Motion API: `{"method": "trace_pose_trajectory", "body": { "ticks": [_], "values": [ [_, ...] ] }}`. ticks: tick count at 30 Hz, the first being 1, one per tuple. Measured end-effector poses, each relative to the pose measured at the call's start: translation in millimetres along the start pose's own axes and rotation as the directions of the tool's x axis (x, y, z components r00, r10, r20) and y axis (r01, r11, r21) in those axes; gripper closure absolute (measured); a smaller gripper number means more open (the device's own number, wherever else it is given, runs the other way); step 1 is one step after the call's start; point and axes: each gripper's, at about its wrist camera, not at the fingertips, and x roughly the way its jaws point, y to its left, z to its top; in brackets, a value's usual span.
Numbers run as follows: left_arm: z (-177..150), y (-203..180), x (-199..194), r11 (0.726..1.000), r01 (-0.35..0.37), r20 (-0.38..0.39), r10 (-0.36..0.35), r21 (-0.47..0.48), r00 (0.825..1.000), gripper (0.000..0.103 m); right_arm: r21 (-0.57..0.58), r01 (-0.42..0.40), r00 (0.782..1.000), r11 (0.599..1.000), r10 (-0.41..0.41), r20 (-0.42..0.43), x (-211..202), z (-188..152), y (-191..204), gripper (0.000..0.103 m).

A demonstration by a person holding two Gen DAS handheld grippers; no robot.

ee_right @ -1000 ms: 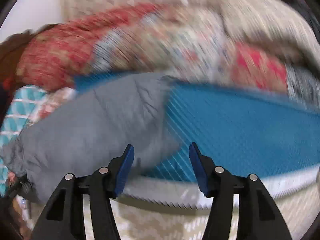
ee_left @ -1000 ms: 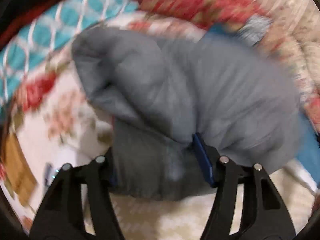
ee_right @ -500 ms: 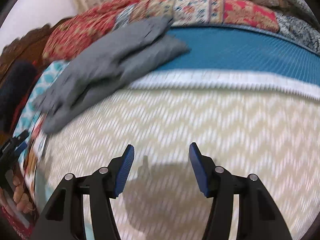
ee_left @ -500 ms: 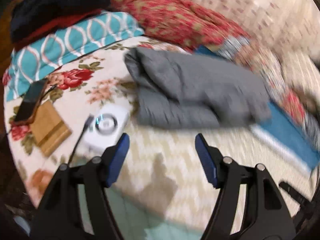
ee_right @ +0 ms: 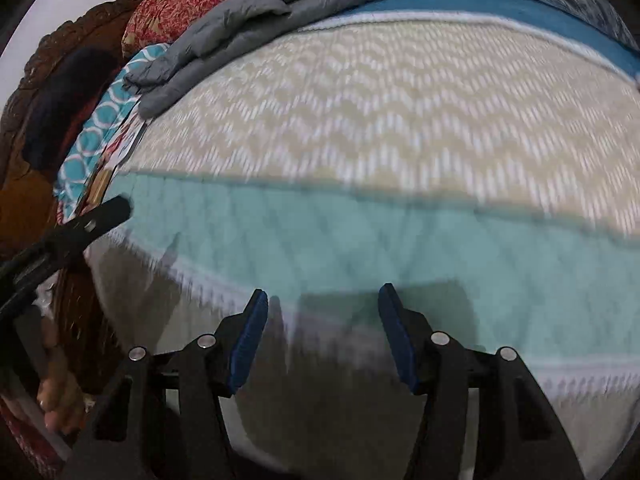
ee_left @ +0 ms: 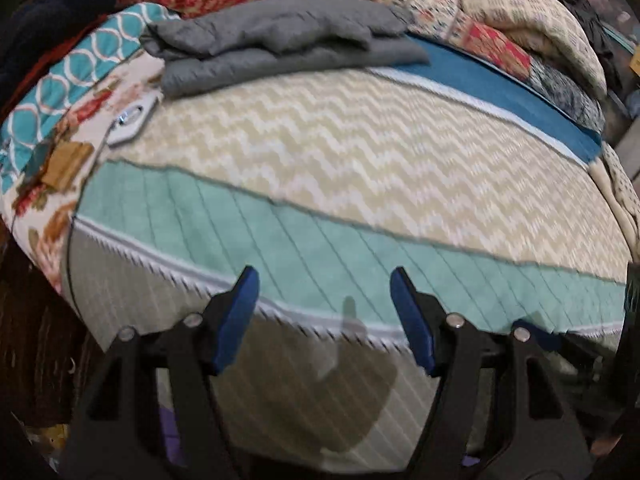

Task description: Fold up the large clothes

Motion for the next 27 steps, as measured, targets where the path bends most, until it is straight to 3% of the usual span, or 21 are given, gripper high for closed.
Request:
{"method": "trace_pose_trajectory", "body": {
  "ticks": [5, 11, 16, 23, 27],
  "values": [
    [-20, -19, -16, 0.999, -0.030, 0.000, 0.030, 0.011, 1.000, 0.032, -0.035, -0.009, 1.000, 0.999, 0.010, 0.023, -29, -24, 8, 0.018],
    [-21, -26, -49, 0.997, -0.076, 0.040, 0.077, -0.016, 0.996, 0.024, -0.087, 0.049, 0.986, 0.995, -0.034, 0.163, -73, -28, 16, 0.015],
    [-23, -30, -68, 0.989, -0.145, 0.064, 0.146, -0.027, 0.987, 0.021, -0.039, 0.080, 0.957, 0.996, -0.066, 0.281, -98, -35, 4, 0.008],
    [-20, -41, -94, 0.976, -0.217, 0.148, 0.216, -0.007, 0.965, 0.017, -0.044, 0.035, 0.971, 0.998, -0.023, 0.239, -121, -14, -6, 0.004],
    [-14, -43, -115, 0.975, -0.222, 0.221, 0.219, -0.011, 0.950, 0.006, -0.035, -0.014, 0.953, 0.999, 0.024, 0.302, -153, -2, 4, -0.002]
  ]
}}
